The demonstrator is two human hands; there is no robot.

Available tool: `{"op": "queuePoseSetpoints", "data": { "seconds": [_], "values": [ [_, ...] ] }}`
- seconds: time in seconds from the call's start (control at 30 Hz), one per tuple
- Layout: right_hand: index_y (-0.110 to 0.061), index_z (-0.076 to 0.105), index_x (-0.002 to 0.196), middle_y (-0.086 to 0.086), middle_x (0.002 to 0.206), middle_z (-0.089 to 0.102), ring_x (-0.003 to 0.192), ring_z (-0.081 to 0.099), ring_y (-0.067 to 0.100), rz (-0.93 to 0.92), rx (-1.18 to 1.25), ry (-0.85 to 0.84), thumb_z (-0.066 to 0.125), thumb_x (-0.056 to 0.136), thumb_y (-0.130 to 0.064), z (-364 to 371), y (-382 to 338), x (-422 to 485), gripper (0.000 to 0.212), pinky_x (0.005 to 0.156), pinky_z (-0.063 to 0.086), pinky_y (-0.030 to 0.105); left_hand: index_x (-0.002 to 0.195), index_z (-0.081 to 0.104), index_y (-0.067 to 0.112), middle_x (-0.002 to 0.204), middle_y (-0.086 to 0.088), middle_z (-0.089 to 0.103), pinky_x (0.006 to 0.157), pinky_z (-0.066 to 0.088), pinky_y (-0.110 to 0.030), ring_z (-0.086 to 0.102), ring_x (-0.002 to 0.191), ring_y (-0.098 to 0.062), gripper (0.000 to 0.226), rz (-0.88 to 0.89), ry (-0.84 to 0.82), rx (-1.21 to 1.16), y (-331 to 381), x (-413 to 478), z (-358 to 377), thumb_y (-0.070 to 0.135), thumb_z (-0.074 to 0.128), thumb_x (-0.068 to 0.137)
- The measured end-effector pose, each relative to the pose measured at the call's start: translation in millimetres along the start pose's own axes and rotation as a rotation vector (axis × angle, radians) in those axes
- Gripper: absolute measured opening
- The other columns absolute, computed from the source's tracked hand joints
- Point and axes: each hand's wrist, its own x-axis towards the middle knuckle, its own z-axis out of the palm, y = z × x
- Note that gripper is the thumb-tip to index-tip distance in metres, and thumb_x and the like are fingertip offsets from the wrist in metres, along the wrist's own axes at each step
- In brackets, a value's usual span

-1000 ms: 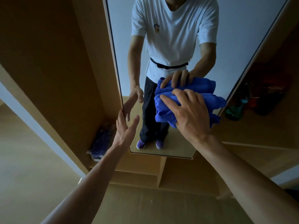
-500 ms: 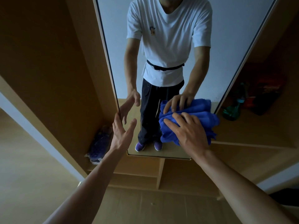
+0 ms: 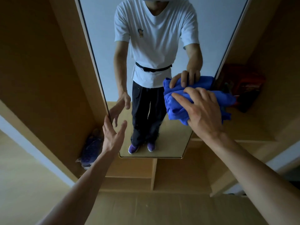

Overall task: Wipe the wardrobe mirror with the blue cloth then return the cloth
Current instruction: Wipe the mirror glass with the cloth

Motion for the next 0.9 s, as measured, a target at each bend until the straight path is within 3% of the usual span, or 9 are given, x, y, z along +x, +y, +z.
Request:
{"op": "queuePoseSetpoints", "data": {
  "seconds": [0.13, 0.43, 0.63, 0.77, 0.9],
  "values": [
    [-0.023, 0.059, 0.135, 0.009, 0.129, 0.058, 0.114, 0.054, 0.032, 0.01, 0.007, 0.032, 0.084, 0.068, -0.023, 5, 10, -8, 0.071, 0.095, 0.038, 0.044, 0.162, 0.002, 0.032, 0.17, -0.001, 0.008, 0.109, 0.035, -0.052, 0.027, 0.15, -0.032, 0.088, 0.007, 0.048, 0.044, -5, 1, 6, 0.064, 0.049, 0.094],
    [-0.02, 0.062, 0.131, 0.009, 0.119, 0.062, 0.109, 0.058, 0.034, -0.042, 0.032, -0.084, 0.083, 0.065, -0.009, 44, 4, -54, 0.07, 0.09, 0.044, 0.048, 0.161, 0.002, 0.031, 0.17, -0.001, 0.008, 0.106, 0.035, -0.049, 0.029, 0.149, -0.032, 0.091, 0.018, 0.067, 0.076, -10, 5, 8, 0.066, 0.048, 0.091],
    [-0.022, 0.061, 0.132, 0.008, 0.123, 0.061, 0.11, 0.057, 0.032, -0.012, 0.065, -0.13, 0.084, 0.061, -0.007, 44, 3, -56, 0.076, 0.092, 0.044, 0.046, 0.162, 0.002, 0.031, 0.17, 0.001, 0.007, 0.107, 0.034, -0.045, 0.028, 0.15, -0.031, 0.088, 0.001, 0.055, 0.052, -8, 3, 7, 0.061, 0.053, 0.096],
    [-0.022, 0.059, 0.133, 0.006, 0.125, 0.057, 0.108, 0.055, 0.029, 0.046, 0.082, -0.046, 0.088, 0.06, -0.016, 30, 12, -47, 0.079, 0.091, 0.039, 0.042, 0.162, 0.002, 0.031, 0.17, 0.001, 0.009, 0.111, 0.033, -0.048, 0.027, 0.151, -0.029, 0.101, -0.017, 0.025, 0.023, -1, -2, 4, 0.071, 0.046, 0.079],
    [-0.024, 0.055, 0.139, 0.007, 0.129, 0.056, 0.115, 0.054, 0.031, 0.11, 0.056, 0.043, 0.084, 0.067, -0.015, 13, 27, -31, 0.078, 0.096, 0.038, 0.044, 0.162, 0.004, 0.03, 0.17, -0.001, 0.01, 0.108, 0.034, -0.044, 0.027, 0.151, -0.029, 0.102, -0.005, 0.022, 0.007, -1, -2, 3, 0.07, 0.046, 0.078]
  ]
}}
